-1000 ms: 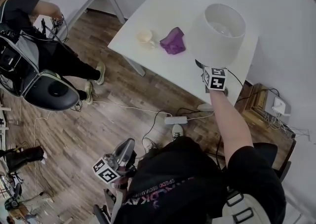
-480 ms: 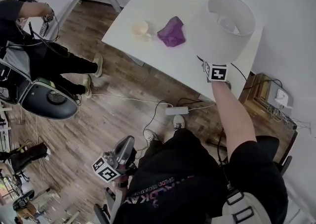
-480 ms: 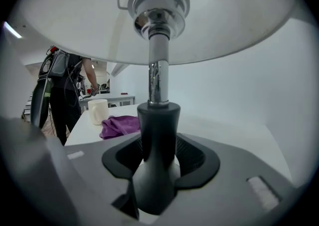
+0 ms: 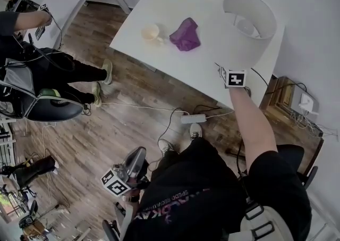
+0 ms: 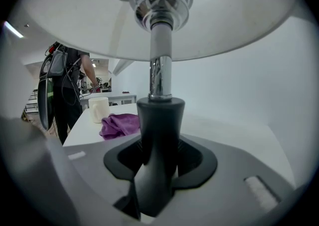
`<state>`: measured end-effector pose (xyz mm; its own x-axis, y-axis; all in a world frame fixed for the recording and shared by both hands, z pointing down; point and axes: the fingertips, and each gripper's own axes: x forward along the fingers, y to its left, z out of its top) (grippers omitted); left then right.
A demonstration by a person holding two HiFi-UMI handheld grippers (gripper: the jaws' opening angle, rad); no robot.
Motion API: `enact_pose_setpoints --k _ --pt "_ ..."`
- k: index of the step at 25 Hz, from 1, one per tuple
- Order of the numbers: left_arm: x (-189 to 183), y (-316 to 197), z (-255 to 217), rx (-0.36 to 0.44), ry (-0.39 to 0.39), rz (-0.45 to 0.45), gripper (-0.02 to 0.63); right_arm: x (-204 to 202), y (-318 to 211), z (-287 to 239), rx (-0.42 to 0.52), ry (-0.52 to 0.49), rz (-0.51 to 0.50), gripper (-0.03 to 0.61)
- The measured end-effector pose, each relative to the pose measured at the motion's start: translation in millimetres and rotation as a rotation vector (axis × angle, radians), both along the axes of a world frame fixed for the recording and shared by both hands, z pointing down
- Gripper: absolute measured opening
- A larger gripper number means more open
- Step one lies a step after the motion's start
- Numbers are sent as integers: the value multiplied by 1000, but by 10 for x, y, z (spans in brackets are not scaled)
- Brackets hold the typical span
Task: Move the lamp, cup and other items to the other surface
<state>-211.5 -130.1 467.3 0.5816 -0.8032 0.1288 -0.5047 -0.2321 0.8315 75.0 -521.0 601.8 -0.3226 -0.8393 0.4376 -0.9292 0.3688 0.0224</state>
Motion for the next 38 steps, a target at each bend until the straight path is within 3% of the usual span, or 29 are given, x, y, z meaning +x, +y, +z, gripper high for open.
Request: enact_pose_setpoints --k 8,30,38 --pt "14 77 4 -7 6 1 -5 74 110 -58 0 -13 25 152" --pt "202 77 -35 13 12 70 -5 292 365 -603 113 -70 -3 150" --pt "460 -36 -10 16 43 207 -5 433 633 -790 130 -54 2 150"
